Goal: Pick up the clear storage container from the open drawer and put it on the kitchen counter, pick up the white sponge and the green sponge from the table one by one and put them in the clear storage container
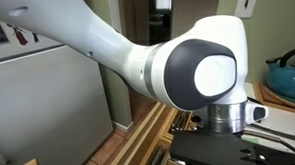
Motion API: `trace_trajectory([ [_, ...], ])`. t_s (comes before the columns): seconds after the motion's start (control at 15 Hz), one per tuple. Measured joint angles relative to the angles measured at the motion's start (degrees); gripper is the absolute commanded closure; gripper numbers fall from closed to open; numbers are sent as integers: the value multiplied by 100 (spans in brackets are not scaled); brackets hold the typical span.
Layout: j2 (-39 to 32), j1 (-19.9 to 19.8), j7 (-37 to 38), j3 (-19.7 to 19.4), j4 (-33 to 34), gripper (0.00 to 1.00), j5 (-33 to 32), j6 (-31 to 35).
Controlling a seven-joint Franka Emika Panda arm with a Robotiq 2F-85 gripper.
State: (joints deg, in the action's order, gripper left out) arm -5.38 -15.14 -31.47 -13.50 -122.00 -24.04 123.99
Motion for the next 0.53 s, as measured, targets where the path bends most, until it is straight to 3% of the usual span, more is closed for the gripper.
trace_trajectory([
  [0.4,41,38,-4,42,70,7,26,0],
  [0.53,105,86,0,90,121,0,19,-10],
])
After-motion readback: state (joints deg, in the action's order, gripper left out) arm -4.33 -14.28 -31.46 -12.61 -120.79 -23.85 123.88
